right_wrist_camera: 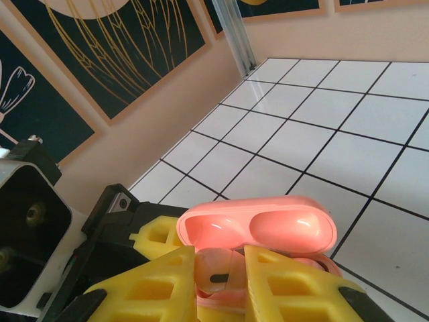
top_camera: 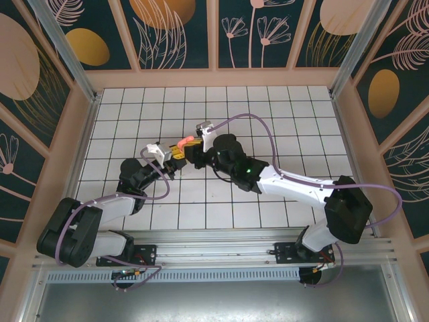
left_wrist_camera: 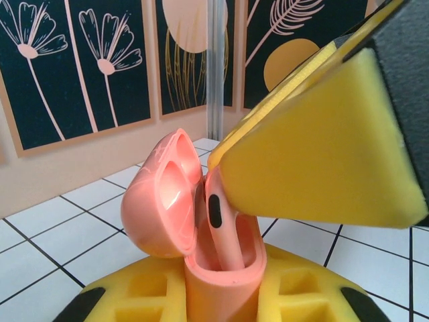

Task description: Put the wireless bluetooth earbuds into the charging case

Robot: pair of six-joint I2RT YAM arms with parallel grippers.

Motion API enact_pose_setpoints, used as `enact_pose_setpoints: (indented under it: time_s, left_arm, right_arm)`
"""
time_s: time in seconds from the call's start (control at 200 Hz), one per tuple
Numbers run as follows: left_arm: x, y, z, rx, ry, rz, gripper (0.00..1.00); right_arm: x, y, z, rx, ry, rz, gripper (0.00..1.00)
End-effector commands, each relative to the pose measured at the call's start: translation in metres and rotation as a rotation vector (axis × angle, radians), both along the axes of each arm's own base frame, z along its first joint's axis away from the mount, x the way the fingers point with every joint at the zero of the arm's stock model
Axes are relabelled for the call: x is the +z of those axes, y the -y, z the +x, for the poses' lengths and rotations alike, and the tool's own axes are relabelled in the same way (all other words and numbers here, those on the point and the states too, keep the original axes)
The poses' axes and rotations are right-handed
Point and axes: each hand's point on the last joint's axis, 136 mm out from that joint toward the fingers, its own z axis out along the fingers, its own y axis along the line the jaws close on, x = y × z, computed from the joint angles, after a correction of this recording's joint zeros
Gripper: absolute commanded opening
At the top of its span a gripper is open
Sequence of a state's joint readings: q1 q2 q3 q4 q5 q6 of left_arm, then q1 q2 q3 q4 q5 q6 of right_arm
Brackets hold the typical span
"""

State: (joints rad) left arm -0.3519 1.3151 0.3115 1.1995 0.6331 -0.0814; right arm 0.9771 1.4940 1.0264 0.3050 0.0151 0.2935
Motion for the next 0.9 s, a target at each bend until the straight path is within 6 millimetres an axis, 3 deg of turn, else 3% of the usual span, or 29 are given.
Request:
enact_pose_setpoints:
  time_s: [0.0,0.235,0.385,0.671,0.896]
  left_arm:
    - [0.047,0.003,-0.012,-0.047,0.187,-0.044,0.09]
    - [0.047,0.004,-0.015,-0.058,0.191,-0.029,0.09]
    - [0.047,0.005,-0.017,-0.067,0.191,-0.023,0.10]
    - [0.040,0.005,-0.015,-0.067,0.163,-0.008,0.10]
    - [0.036,0.006,-0.014,-0.070,0.152,0.004,0.10]
  right_arm:
    - [-0.022,0.018,0.006,-0.061,0.005,-0.111,0.21]
    - [-0.029,0.024,0.008,-0.080,0.000,-0.164,0.22]
    - [-0.024,0.025,0.010,-0.094,0.004,-0.161,0.29]
    - [0.006,0.021,0.010,-0.074,0.042,-0.098,0.43]
    - [0.045,0.023,0.001,-0.022,0.083,-0.023,0.48]
